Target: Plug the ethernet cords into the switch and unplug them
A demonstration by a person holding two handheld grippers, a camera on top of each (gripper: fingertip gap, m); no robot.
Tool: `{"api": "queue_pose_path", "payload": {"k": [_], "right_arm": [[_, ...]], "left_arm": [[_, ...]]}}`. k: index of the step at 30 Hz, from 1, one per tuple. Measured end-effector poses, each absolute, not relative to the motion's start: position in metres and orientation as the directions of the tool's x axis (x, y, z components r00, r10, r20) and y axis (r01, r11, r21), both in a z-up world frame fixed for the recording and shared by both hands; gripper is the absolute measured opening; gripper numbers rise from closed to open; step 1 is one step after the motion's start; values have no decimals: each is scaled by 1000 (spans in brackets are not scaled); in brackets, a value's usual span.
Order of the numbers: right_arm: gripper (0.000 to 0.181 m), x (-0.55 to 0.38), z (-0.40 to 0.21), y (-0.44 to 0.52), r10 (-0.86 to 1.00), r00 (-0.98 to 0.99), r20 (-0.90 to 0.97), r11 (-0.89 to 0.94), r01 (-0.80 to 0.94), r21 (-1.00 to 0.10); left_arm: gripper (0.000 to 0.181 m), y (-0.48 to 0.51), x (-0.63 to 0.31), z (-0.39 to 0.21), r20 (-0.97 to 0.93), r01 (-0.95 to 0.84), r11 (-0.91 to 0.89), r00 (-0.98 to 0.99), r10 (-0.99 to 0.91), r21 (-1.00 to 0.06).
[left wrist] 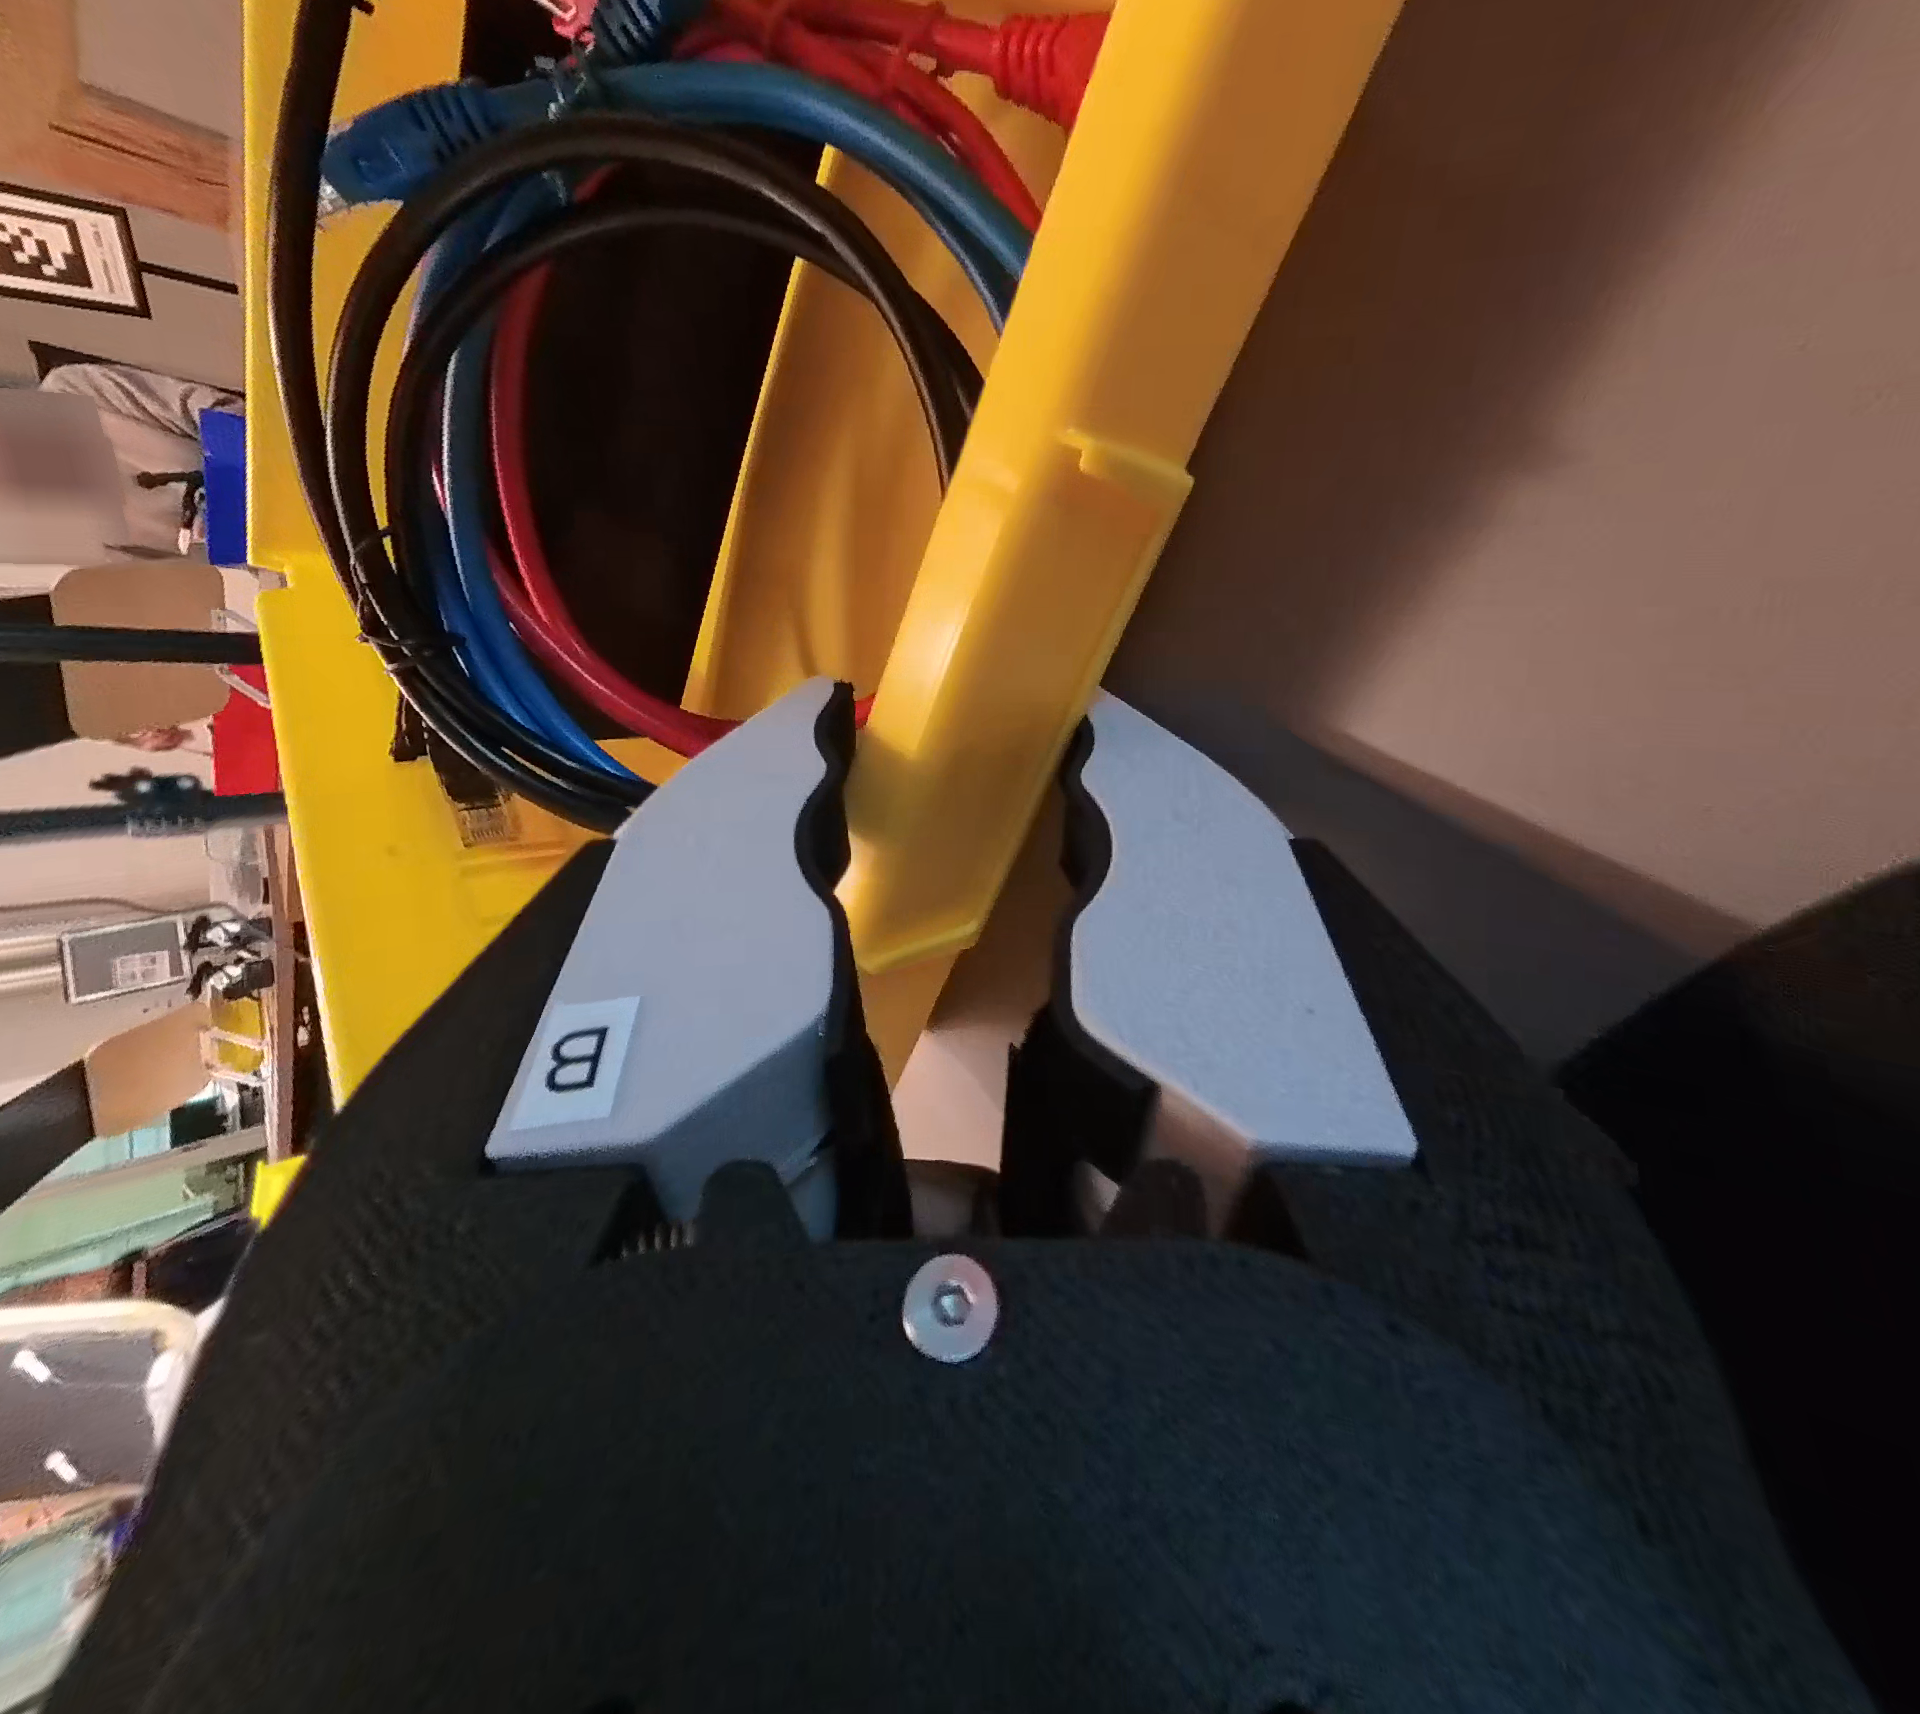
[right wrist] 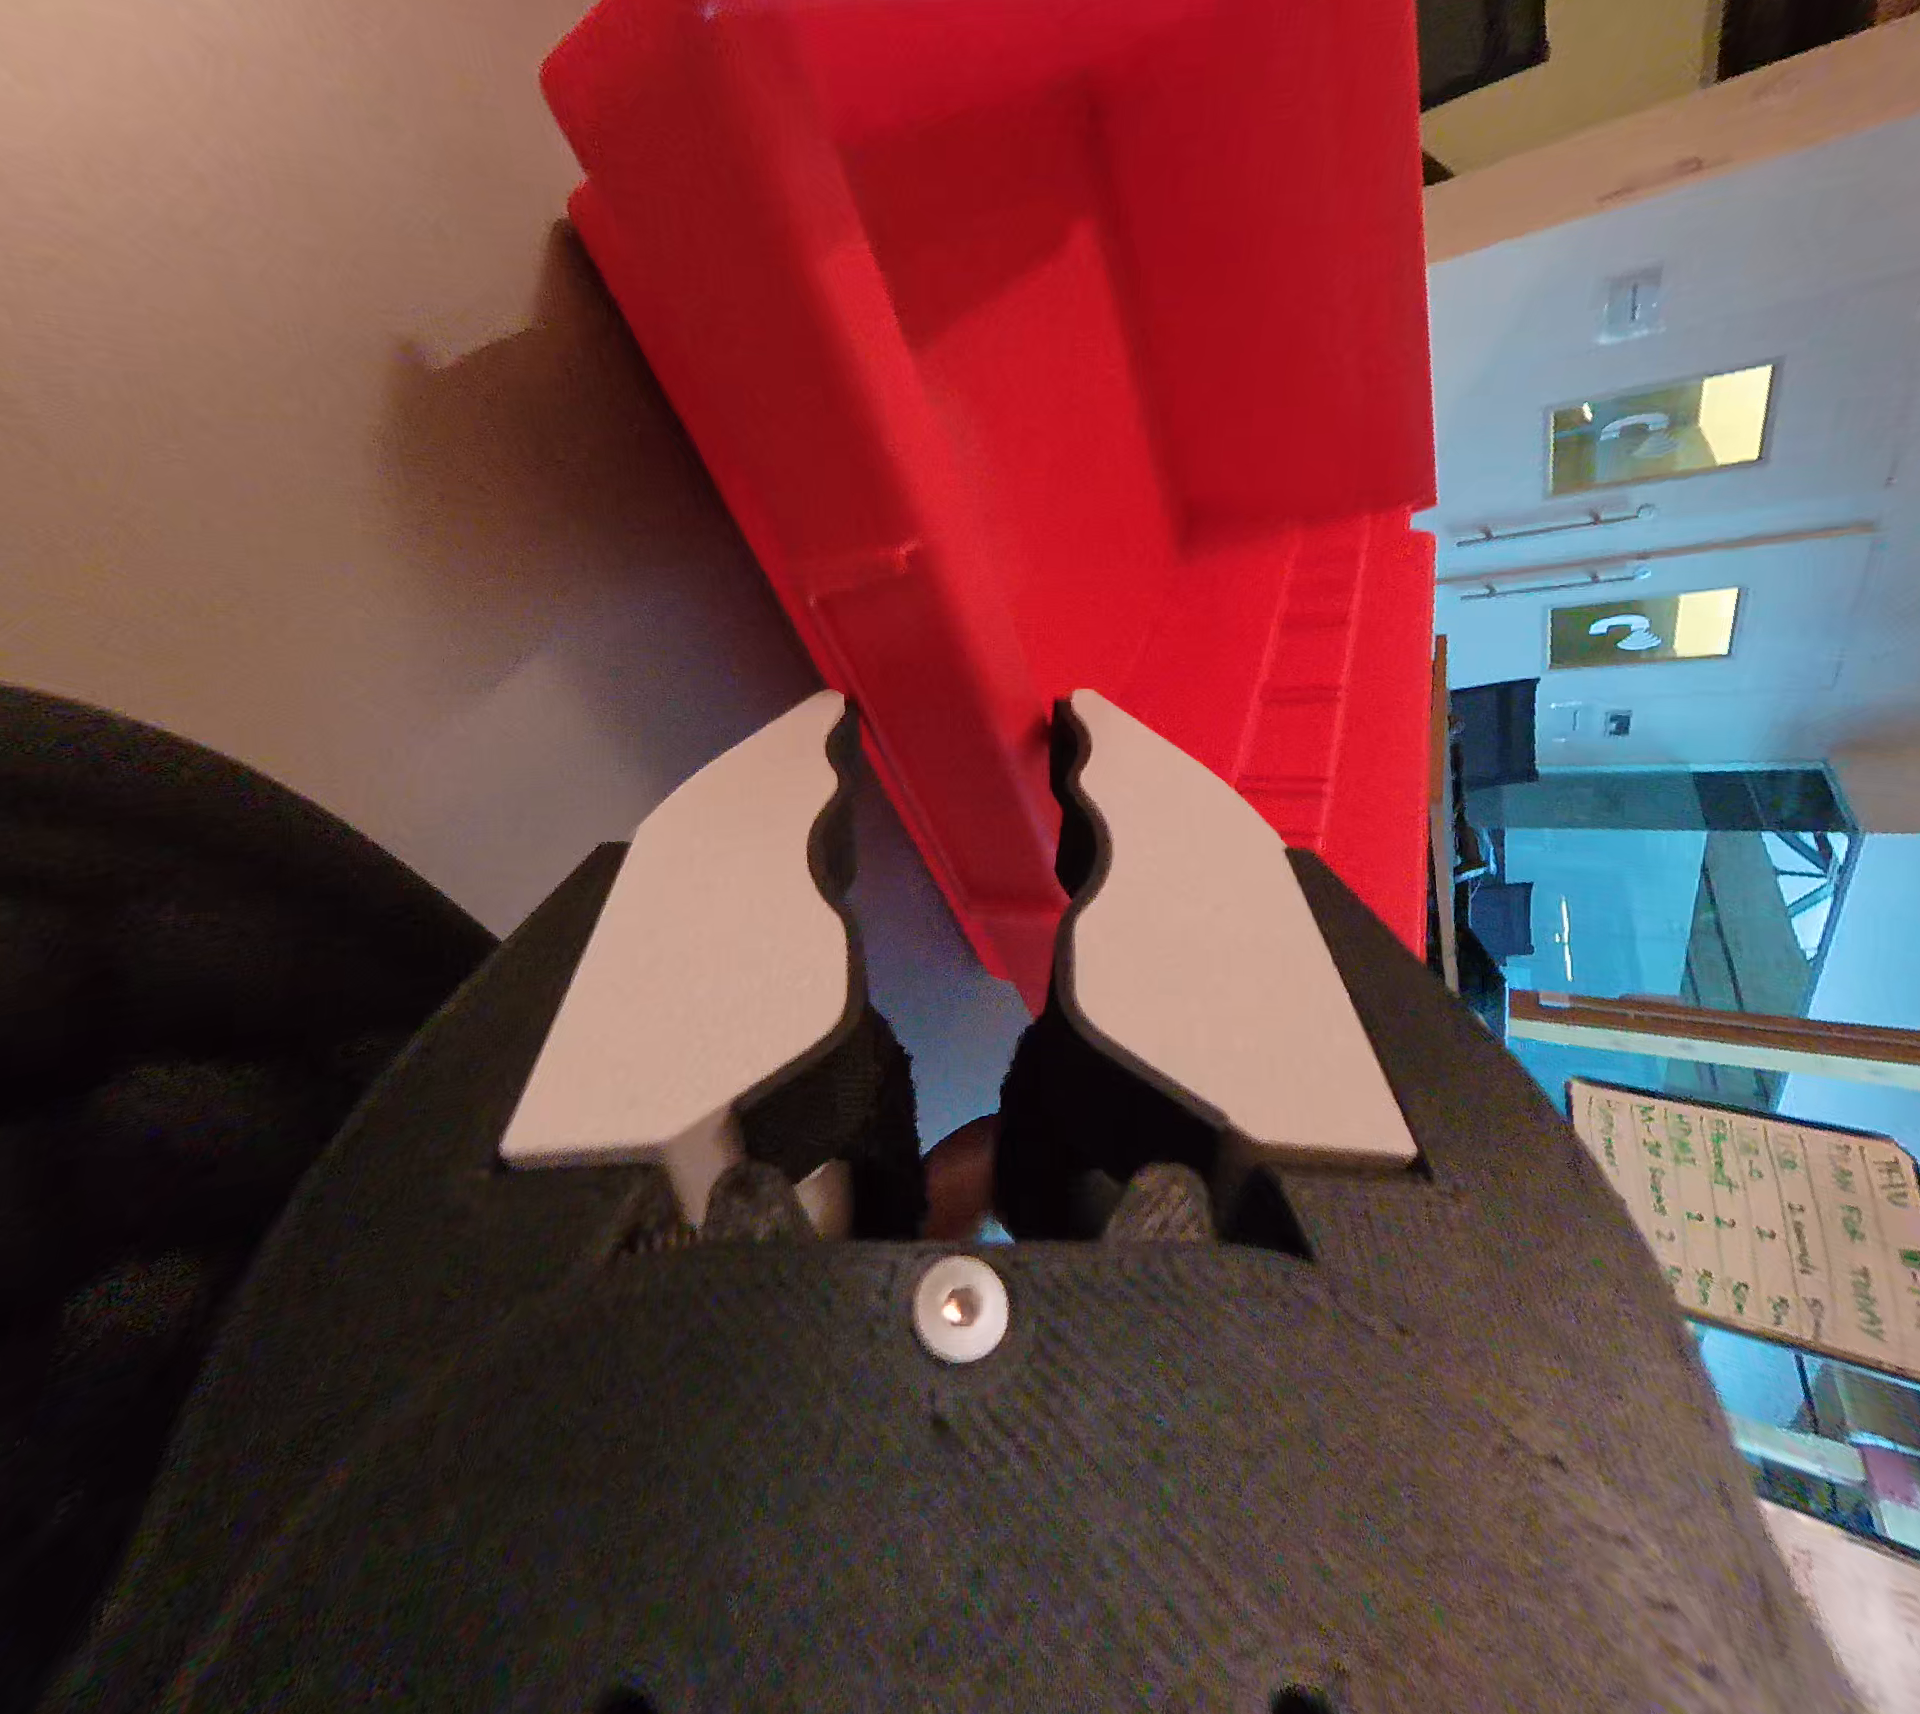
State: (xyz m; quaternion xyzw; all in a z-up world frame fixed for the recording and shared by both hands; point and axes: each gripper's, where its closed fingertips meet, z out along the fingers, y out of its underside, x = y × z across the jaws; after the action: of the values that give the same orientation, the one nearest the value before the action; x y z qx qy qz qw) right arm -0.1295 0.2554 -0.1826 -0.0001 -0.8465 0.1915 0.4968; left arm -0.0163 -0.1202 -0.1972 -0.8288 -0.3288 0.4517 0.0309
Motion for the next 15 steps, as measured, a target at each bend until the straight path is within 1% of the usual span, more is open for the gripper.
{"api": "queue_pose_path", "payload": {"k": [8,14,15], "right_arm": [[36,-141,-183,297,247,-512,823,943,-69,-326],[37,-143,-183,326,280,-507,815,946,3,-323],[37,-143,-183,332,284,-507,814,947,16,-321]], "left_arm": [[38,-171,38,-197,-717,576,-734,332,613,-361],[37,-221,90,-197,-711,650,-690,317,627,-319],[37,-228,99,-197,-714,655,-693,328,618,-299]]}}
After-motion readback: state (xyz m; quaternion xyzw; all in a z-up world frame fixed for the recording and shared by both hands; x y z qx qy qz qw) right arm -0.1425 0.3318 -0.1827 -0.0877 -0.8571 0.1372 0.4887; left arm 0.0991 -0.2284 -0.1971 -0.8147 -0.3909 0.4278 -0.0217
